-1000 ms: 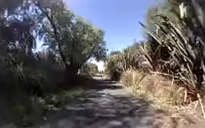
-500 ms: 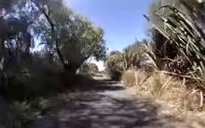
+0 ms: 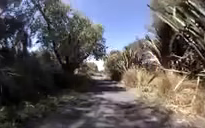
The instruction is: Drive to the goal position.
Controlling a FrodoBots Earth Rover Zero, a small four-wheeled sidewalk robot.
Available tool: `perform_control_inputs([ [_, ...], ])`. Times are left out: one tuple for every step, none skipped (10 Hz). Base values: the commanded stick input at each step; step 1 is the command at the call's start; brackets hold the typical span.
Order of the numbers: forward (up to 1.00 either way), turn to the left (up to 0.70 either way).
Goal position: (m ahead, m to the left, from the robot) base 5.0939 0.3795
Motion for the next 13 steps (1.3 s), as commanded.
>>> perform_control_inputs([
  [0.85, 0.0],
  [0.85, 0.0],
  [0.85, 0.0],
  [0.85, 0.0],
  [0.85, 0.0],
  [0.85, 0.0],
  [0.85, 0.0],
  [0.85, 0.0],
  [0.85, 0.0],
  [0.85, 0.0],
  [0.85, 0.34],
  [0.85, 0.34],
  [0.85, 0.34],
])
